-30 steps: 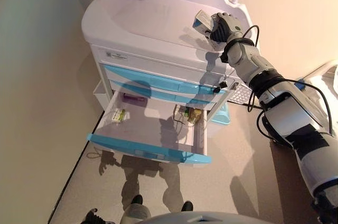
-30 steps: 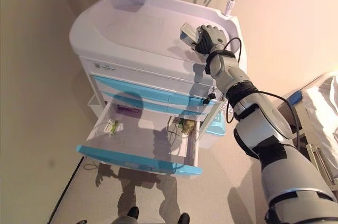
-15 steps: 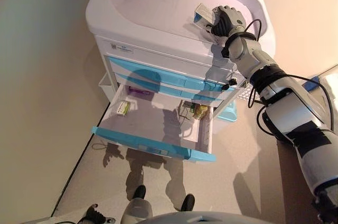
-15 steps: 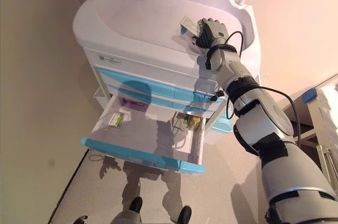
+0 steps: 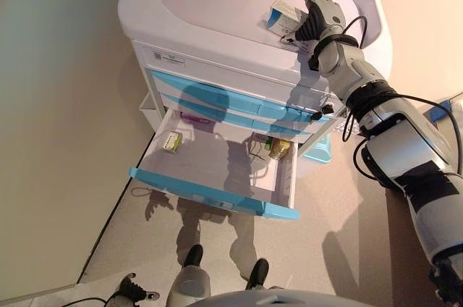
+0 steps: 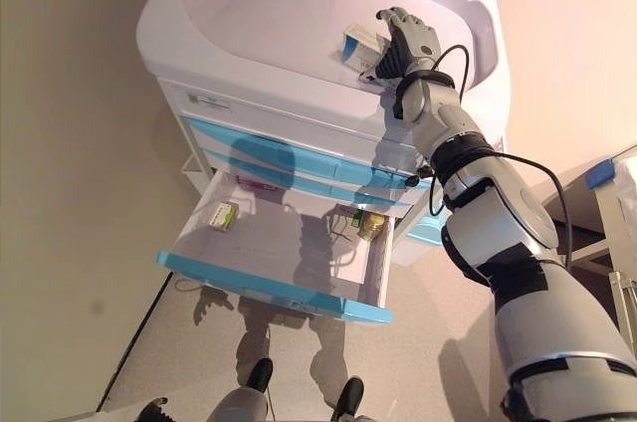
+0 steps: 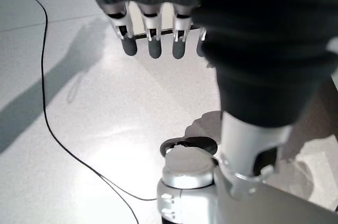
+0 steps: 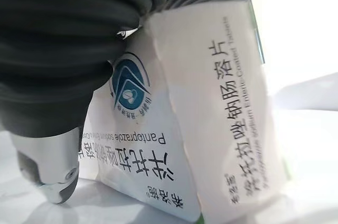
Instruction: Open the drawer and pick up the medicine
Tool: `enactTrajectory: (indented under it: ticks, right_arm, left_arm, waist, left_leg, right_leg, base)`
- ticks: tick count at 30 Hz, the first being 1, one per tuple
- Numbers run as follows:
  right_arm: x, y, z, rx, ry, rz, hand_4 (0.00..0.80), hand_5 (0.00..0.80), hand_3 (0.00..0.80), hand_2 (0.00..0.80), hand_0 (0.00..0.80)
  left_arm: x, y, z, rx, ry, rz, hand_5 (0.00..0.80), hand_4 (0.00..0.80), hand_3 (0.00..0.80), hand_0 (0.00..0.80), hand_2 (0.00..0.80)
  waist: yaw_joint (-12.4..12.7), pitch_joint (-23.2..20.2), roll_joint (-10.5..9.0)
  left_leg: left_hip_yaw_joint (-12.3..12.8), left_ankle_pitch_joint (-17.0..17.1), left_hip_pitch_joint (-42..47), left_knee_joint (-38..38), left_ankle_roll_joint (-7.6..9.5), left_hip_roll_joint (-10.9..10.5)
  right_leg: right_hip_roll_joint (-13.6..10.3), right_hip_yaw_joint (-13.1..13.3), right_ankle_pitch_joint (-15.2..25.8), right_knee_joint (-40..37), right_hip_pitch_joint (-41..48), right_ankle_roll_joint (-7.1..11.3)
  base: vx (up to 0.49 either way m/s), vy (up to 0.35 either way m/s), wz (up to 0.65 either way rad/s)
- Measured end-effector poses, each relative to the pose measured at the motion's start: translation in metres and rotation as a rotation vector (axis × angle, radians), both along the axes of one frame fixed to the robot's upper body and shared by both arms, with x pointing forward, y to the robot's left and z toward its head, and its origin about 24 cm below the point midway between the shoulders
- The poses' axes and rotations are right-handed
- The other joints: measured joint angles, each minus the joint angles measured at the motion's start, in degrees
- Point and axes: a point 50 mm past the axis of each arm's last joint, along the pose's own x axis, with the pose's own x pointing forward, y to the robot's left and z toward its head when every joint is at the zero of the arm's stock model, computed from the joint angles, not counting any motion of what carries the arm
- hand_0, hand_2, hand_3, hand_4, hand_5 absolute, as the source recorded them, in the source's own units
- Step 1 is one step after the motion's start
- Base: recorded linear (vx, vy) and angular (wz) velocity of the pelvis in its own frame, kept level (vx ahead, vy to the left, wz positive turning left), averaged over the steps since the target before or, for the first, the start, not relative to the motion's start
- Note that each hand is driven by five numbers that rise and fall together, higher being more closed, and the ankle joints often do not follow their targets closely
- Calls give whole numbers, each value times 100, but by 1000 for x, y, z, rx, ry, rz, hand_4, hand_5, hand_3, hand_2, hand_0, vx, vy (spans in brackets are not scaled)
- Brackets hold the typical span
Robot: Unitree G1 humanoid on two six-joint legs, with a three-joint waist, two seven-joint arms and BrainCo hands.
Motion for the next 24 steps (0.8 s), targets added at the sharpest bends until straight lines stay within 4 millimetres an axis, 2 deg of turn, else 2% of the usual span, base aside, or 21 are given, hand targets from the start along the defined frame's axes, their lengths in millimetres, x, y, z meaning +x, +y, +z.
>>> enactTrajectory:
  ticks: [9, 14, 17, 23, 24]
  right_arm:
    - [0, 0, 0, 12, 1, 0, 0, 0, 0, 0, 0]
    - [0, -2, 1, 50, 4, 1, 0, 0, 0, 0, 0]
    - [0, -9, 0, 105, 6, -10, 0, 0, 0, 0, 0]
    - [-6, -25, 10, 202, -53, -4, 0, 0, 0, 0, 0]
    - [-7, -29, 10, 214, -58, -6, 0, 0, 0, 0, 0]
  left_arm:
    - [4, -1, 1, 0, -13, -4, 0, 0, 0, 0, 0]
    - [7, -1, 1, -1, -22, -6, 0, 0, 0, 0, 0]
    - [8, -1, 1, -4, -24, -6, 0, 0, 0, 0, 0]
    - [10, -2, 2, -12, -31, -9, 0, 0, 0, 0, 0]
    - [11, -2, 2, -13, -31, -8, 0, 0, 0, 0, 0]
  waist:
    - [-2, 17, 25]
    - [-21, 77, 114]
    - [-40, 78, 121]
    - [-78, 69, 171]
    - [-187, 54, 198]
  left_leg:
    - [4, 1, 19, 2, 0, 0]
    - [9, 1, 110, 0, 0, -1]
    - [22, 1, 185, -9, 0, 2]
    - [159, 8, 383, -63, 12, 4]
    - [168, 8, 430, -75, 13, 6]
  right_leg:
    - [-1, 5, 1, 0, 18, -2]
    - [-1, 10, 1, 0, 104, -2]
    - [0, 21, 1, 0, 165, -4]
    - [-7, 148, 15, 0, 269, -14]
    - [-7, 158, 14, 0, 301, -13]
  base:
    - [0, 0, 0]
    - [0, 0, 0]
    - [0, 0, 0]
    - [-24, 4, -10]
    - [-21, 5, -4]
